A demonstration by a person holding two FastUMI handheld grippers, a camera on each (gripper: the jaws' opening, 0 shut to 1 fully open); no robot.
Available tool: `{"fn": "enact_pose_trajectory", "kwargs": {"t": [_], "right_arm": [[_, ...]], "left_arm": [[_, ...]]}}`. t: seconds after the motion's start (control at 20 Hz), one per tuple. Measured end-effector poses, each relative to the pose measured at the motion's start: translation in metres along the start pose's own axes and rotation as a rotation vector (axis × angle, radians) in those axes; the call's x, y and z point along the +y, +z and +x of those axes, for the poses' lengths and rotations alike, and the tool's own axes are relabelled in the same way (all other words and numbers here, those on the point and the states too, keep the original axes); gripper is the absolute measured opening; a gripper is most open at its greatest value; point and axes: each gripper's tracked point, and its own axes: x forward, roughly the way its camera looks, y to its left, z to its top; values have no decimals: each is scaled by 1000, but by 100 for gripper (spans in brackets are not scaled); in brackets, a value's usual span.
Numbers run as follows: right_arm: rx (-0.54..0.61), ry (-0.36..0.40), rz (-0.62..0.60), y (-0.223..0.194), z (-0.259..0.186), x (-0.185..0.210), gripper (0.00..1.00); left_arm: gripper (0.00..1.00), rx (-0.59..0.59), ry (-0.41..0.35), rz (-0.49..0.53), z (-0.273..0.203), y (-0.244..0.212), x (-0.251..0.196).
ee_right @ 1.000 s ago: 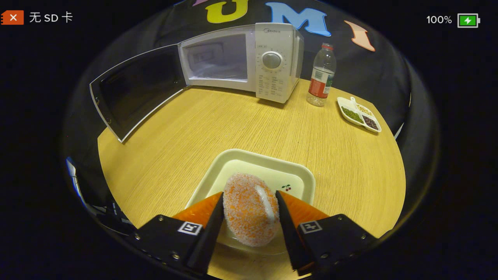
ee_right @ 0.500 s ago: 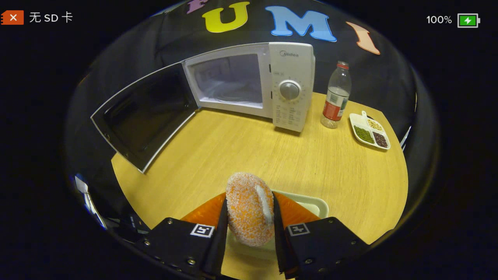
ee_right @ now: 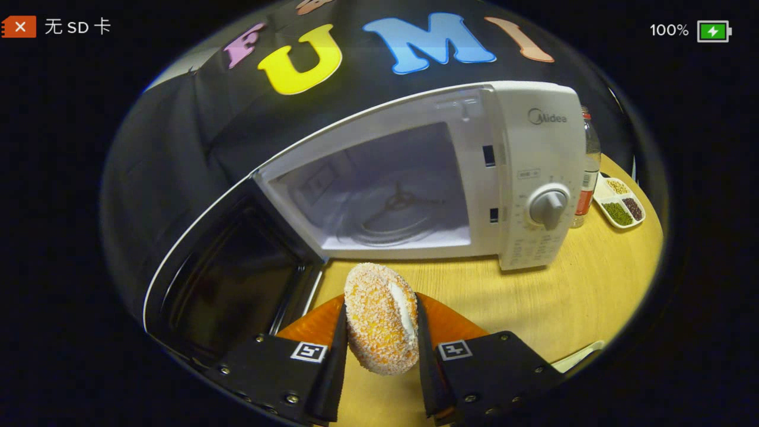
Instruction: Open the microwave oven with the left hand, put the food in, and close the microwave oven.
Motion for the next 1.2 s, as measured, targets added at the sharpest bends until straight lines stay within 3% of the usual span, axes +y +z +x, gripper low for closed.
{"fn": "enact_pose_trajectory", "kwargs": {"t": [0.15,0.2,0.55,0.7,0.8,0.85,0.9,0.95,1.0,1.2], "right_arm": [[-118,-29,154,35,42,15,50],[-157,-43,174,47,56,18,53],[-341,-173,198,90,124,20,53],[-389,-293,144,95,131,1,53],[-441,-327,107,101,128,-2,55],[-453,-320,106,101,131,0,57],[-448,-303,112,100,133,2,70],[-440,-293,109,95,139,2,72],[-425,-310,99,90,132,-1,100],[-443,-333,10,94,92,-6,99]], "left_arm": [[100,11,15,10,12,-16,15],[100,12,20,13,14,-23,20],[100,12,28,61,21,-46,32],[100,15,28,87,24,-54,33],[100,27,23,93,24,-60,31],[100,27,18,90,24,-60,29],[100,25,15,89,24,-59,28],[100,21,14,89,23,-56,28],[100,11,11,89,21,-55,26],[97,-18,8,79,15,-46,25]]}}
